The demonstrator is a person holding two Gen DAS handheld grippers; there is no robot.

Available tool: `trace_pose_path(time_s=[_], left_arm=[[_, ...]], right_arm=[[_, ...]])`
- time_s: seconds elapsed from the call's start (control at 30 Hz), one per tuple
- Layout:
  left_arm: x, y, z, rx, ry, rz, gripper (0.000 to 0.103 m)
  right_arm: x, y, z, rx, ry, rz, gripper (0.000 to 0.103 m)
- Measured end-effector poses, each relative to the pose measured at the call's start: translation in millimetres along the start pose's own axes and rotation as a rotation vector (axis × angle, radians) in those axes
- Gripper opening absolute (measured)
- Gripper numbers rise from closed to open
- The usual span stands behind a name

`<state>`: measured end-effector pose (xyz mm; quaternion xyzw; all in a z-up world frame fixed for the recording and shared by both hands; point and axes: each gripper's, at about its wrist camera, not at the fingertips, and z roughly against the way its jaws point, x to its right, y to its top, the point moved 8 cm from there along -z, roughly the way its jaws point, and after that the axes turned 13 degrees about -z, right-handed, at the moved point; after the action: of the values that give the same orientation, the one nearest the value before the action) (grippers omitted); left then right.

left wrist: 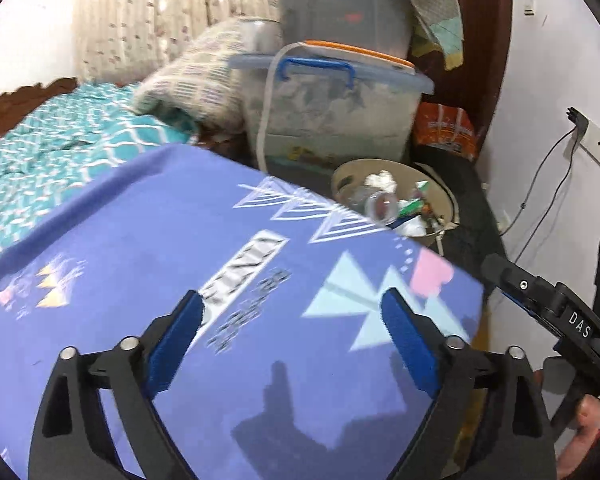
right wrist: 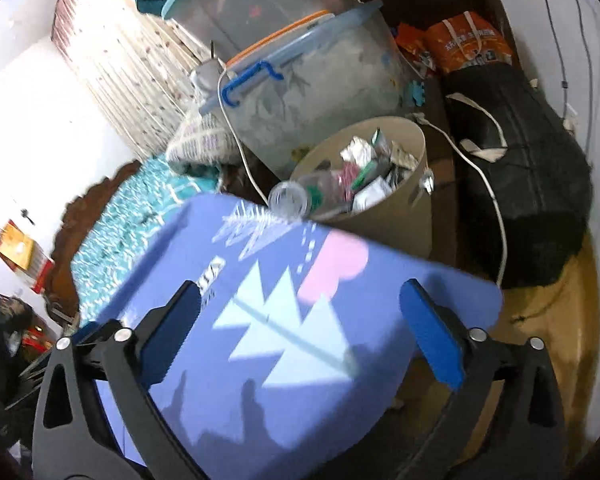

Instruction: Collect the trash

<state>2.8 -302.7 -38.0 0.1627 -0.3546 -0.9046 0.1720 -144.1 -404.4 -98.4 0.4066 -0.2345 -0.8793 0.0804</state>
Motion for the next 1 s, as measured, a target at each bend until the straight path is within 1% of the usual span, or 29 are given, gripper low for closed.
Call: trace_pose_path(time_s=[0.13,0.27,0.33,0.5,0.6,0.73,0.83,1.0], left_arm=[[-15,-19,30,0.031,0.040,0.021,0.094],[-27,-35,52,0.047,0.067,0.032,0.094],[-32,-42,60,0.042,0.078,0.039,0.094],[-50,-60,71,0.015,0.111,0.085,0.094],[-60,-71,77,-0.003,0.160,0.099,0.094],[-71,-80,87,-0.006,0.219,0.105,0.094],[-74,-83,90,-0.007,0.238,0.107,0.094],[-67,-81,93,-0.010,0.244,0.078,0.095]], right_arm=[[-13,-17,13,-0.003,-0.013,-0.001,0.099],[-31,-23,31,0.028,-0.014,0.008,0.100],[-40,-29,36,0.022,-0.011,0.027,0.100],[-59,-47,45,0.024,-0.007,0.065,0.100],[-66,-56,48,0.024,-0.010,0.081,0.100],[-74,-66,47,0.011,-0.007,0.105,0.100],[-76,-70,45,0.000,-0.006,0.115,0.100],[-71,-63,54,0.022,-0.010,0.091,0.100]])
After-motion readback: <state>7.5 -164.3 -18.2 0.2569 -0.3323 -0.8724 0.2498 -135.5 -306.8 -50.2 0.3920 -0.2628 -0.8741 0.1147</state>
